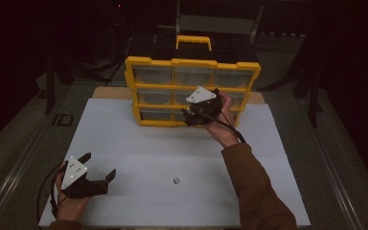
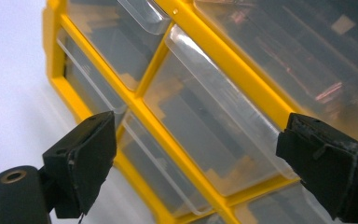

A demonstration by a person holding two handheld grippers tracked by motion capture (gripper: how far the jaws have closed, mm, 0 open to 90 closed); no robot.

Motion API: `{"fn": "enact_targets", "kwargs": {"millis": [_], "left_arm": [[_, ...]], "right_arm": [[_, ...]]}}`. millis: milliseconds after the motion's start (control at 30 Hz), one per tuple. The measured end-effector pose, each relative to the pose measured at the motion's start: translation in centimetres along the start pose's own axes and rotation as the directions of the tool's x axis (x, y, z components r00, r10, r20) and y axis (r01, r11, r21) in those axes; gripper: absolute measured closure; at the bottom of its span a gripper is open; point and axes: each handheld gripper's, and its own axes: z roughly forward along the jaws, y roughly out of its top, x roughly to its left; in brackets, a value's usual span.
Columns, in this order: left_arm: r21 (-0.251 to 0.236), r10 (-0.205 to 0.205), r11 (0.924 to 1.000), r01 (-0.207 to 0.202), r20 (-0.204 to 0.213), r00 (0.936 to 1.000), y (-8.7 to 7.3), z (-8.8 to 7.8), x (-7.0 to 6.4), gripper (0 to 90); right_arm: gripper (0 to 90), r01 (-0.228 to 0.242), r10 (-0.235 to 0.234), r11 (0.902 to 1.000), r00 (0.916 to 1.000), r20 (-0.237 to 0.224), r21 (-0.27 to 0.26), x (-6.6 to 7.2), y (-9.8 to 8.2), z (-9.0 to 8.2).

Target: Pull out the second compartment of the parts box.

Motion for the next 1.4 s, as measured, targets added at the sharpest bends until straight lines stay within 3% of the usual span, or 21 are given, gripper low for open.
{"fn": "enact_targets", "kwargs": {"millis": [200,333,433,633,667,867,967,1033,1067,1167,1400], "left_arm": [[-0.001,-0.001,1.0,0.001,0.001,1.0,0.0,0.0,0.0,0.0],[0.0,0.0,1.0,0.0,0.001,1.0,0.0,0.0,0.0,0.0],[0.0,-0.001,1.0,0.001,0.001,1.0,0.0,0.0,0.0,0.0],[0.002,0.0,1.0,0.0,0.002,1.0,0.0,0.0,0.0,0.0],[0.004,0.0,1.0,0.0,0.003,1.0,0.0,0.1,0.0,0.0],[0.002,0.0,1.0,0.0,0.003,1.0,0.0,0.0,0.0,0.0],[0.001,0.0,1.0,0.0,0.003,1.0,0.0,0.0,0.0,0.0],[-0.003,-0.001,1.0,0.001,0.001,1.0,0.0,0.0,0.0,0.0],[-0.002,-0.001,1.0,0.001,0.002,1.0,0.0,0.0,0.0,0.0],[-0.001,-0.001,1.0,0.001,0.002,1.0,0.0,0.0,0.0,0.0],[-0.001,0.0,1.0,0.0,0.002,1.0,0.0,0.0,0.0,0.0]], "right_arm": [[9.8,0.077,-0.079,0.9966,0.9952,0.058,0.027,0.1,0.2,0.2],[11.0,0.138,-0.143,0.9887,0.9851,0.095,0.057,0.3,0.3,0.4],[11.4,0.181,-0.189,0.9809,0.975,0.118,0.071,0.5,0.2,0.4],[11.4,0.276,-0.292,0.9544,0.9416,0.167,0.113,1.0,0.5,0.6],[11.4,0.28,-0.296,0.9533,0.9396,0.171,0.112,1.1,0.5,0.6],[12.0,0.386,-0.413,0.9095,0.8805,0.232,0.156,1.8,0.7,0.8],[12.7,0.422,-0.453,0.8907,0.8564,0.248,0.17,2.1,0.8,0.9],[13.2,0.433,-0.468,0.883,0.8463,0.255,0.181,2.3,0.8,1.0],[13.4,0.454,-0.491,0.8703,0.8297,0.265,0.19,2.5,0.8,1.0],[13.8,0.489,-0.531,0.8468,0.7977,0.286,0.209,2.9,0.8,1.1],[13.9,0.542,-0.593,0.8053,0.7438,0.309,0.241,3.4,0.7,1.2]]}}
